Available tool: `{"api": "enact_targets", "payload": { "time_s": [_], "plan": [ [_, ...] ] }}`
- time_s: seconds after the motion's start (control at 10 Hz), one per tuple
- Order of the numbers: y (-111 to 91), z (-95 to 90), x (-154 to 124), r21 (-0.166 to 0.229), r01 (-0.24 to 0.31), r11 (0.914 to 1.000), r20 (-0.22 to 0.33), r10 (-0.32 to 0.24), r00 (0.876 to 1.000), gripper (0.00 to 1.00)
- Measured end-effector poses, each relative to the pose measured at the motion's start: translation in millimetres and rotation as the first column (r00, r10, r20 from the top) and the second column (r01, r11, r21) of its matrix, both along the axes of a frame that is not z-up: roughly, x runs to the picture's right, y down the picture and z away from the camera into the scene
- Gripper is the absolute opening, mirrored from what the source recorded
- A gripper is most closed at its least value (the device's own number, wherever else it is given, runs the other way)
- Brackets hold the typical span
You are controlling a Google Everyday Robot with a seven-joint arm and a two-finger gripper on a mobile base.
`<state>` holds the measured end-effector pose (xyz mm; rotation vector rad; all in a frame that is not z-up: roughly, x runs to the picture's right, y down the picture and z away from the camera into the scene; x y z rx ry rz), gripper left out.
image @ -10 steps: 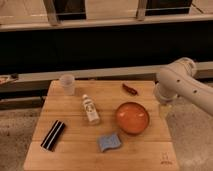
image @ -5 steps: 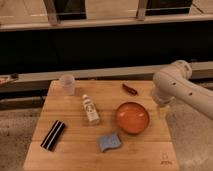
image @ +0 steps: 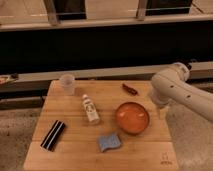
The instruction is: Pick up the ceramic bowl
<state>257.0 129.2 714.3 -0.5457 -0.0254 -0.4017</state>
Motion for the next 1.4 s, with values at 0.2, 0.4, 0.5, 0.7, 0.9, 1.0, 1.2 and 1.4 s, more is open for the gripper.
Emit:
{"api": "enact_targets", "payload": {
  "time_s": [0.2, 0.4, 0.5, 0.7, 0.9, 1.0, 1.2, 1.4],
  "plan": [
    [3, -0.3, 1, 0.001, 0.054, 0.9986, 0.030, -0.054, 0.998, 0.80],
    [7, 0.1, 0, 0.005, 0.083, 0.9965, 0.045, -0.083, 0.996, 0.80],
    [10, 0.6, 0, 0.007, 0.111, 0.9938, 0.058, -0.111, 0.992, 0.80],
    [14, 0.7, 0, 0.012, 0.158, 0.9874, 0.081, -0.158, 0.984, 0.80],
    [20, 0.9, 0, 0.020, 0.214, 0.9767, 0.103, -0.215, 0.971, 0.80],
    [22, 1.4, -1, 0.023, 0.236, 0.9714, 0.112, -0.237, 0.965, 0.80],
    [23, 1.0, -3, 0.028, 0.262, 0.9646, 0.128, -0.264, 0.956, 0.80],
    [26, 0.1, -4, 0.035, 0.299, 0.9536, 0.149, -0.301, 0.942, 0.80]
  ]
}}
